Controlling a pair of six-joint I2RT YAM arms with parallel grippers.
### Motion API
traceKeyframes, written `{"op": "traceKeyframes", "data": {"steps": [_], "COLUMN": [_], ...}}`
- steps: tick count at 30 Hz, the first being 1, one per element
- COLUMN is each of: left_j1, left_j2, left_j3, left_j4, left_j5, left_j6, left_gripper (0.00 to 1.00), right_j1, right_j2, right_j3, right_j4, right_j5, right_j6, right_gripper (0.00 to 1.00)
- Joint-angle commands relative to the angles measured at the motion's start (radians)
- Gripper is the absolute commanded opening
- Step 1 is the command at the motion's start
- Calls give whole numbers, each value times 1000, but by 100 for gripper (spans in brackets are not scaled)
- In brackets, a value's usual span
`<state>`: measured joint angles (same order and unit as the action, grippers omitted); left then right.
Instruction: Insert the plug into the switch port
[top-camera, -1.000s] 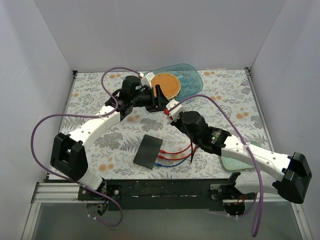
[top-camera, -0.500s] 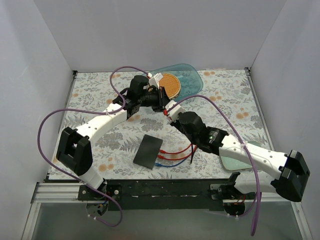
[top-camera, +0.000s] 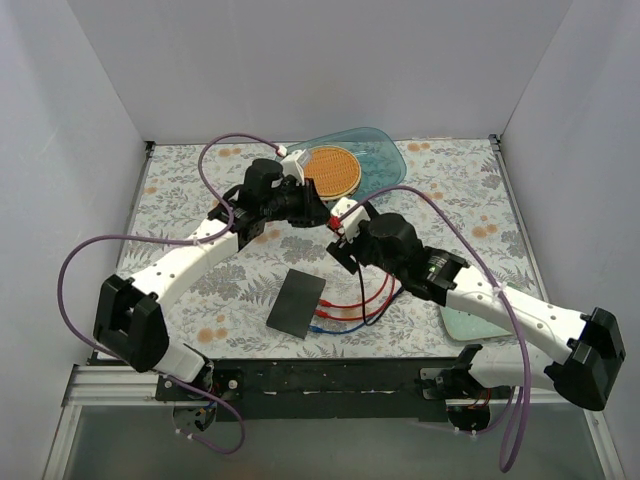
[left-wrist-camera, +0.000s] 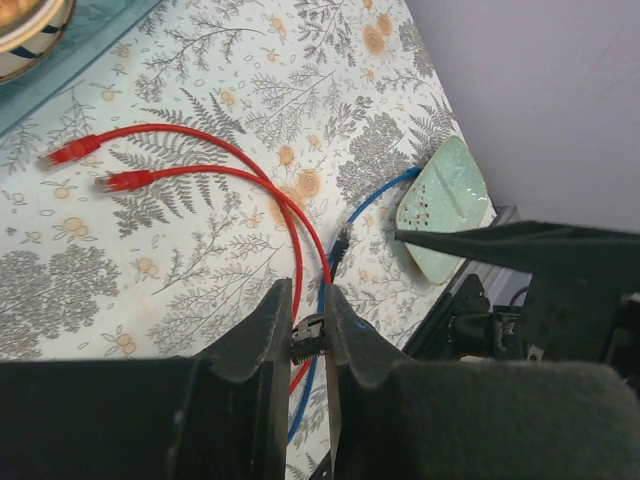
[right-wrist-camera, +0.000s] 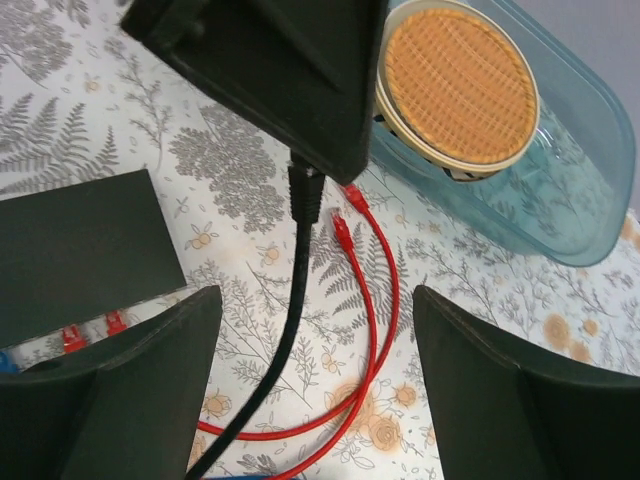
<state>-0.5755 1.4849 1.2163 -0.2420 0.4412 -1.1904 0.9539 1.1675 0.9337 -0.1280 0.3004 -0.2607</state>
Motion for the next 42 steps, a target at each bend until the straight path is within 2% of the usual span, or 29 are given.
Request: {"op": "traceKeyframes", "data": {"steps": [1, 5, 8, 15, 18, 19, 24, 28, 35, 42], "left_j1": [9, 9, 9, 9, 9, 9, 9, 8, 6, 6], "left_j2": [-132, -207, -242, -271, -275, -275, -293, -298, -321, -336], "left_j3": [-69, -133, -167, -207, -202, -201, -199, -199, -208, -222], "left_j4": [73, 142, 187, 328, 340, 343, 365, 377, 394, 394], "left_j5": [-11, 48, 128, 312, 341, 347, 356, 386, 422, 430], "left_j6": [146, 204, 233, 221, 218, 219, 204, 192, 186, 199], "left_gripper": [0, 0, 0, 0, 0, 0, 0, 0, 0, 0], "right_j1": [-73, -179, -268, -323, -331, -333, -343, -346, -363, -415], "right_j2": [-49, -95, -106, -92, -81, -80, -58, -46, -40, -42], "right_j3": [68, 62, 60, 71, 70, 67, 65, 65, 47, 14], "right_j4": [-2, 27, 56, 119, 172, 182, 212, 226, 278, 427], "right_j5": [-288, -539, -798, -1038, -1090, -1100, -1123, -1120, -1142, -1296], "right_j6": [23, 60, 98, 164, 212, 219, 253, 274, 320, 455], "right_gripper": [84, 84, 83, 77, 74, 69, 61, 48, 41, 41]}}
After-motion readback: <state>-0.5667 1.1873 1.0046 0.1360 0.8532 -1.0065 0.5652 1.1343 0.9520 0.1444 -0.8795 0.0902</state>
